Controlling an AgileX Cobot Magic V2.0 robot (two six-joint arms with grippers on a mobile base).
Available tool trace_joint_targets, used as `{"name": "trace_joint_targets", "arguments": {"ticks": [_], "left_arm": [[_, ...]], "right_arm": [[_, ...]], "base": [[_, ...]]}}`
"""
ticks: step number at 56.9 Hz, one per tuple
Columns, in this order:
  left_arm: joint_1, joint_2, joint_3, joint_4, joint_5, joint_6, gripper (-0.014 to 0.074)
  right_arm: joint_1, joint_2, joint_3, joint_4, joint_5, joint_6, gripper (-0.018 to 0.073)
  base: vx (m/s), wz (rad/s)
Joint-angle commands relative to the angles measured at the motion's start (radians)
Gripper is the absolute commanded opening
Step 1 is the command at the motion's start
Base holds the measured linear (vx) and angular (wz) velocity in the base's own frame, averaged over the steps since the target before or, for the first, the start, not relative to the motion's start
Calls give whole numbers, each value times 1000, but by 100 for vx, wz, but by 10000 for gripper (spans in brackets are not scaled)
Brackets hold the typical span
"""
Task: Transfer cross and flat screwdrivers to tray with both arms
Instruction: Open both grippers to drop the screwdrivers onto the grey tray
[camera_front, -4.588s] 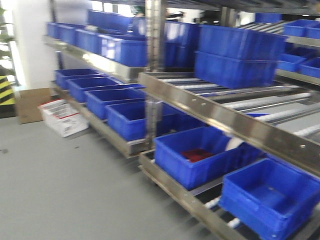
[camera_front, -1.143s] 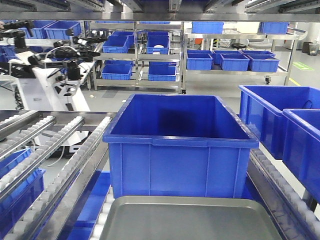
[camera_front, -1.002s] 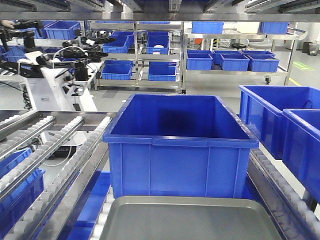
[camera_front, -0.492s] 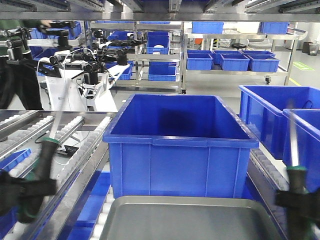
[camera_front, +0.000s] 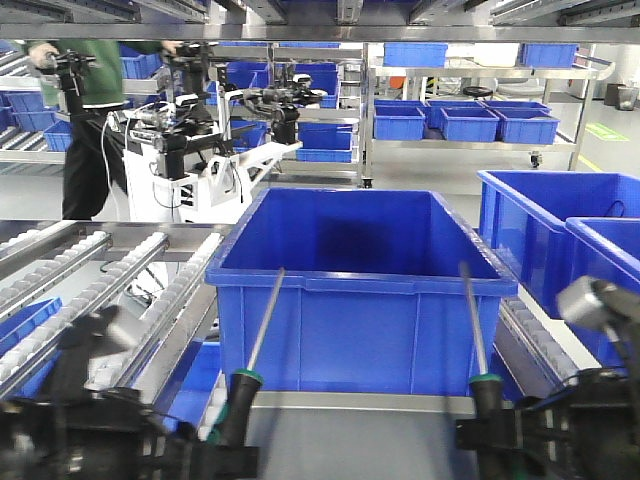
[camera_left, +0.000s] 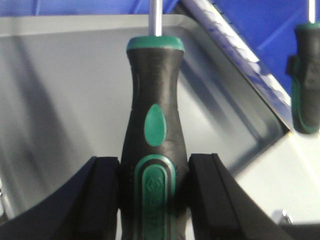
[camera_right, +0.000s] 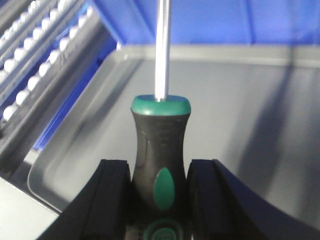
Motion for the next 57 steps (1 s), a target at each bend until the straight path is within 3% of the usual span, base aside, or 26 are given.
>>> {"name": "trace_joint_targets", "arguments": {"ticks": [1,17,27,35,41,51,57], "left_arm": [[-16,36,-28,-90,-77,3,-1],[-16,192,-30,-200,-136,8,0],[-16,215,-30,-256,-141,93,11],[-16,215,-30,-266,-141,129,71],[-16,215,-30,-272,-137,153,172],[-16,215,-30,-273,-118,164,403],[-16,215,-30,-273,-117,216,509]], "right_arm": [[5,19,-29,65,-79,-16,-8],[5,119,-29,100,-75,-16,-8],[5,181,-29,97,-77,-23,-3],[5,219,-29,98,-75,-24,42],[5,227,-29,97,-72,-30,127],[5,227,-29,98,-77,-70,367],[5,227,-29,100,-75,-84,507]], "base": [[0,0],[0,0],[0,0],[0,0],[0,0],[0,0],[0,0]]}}
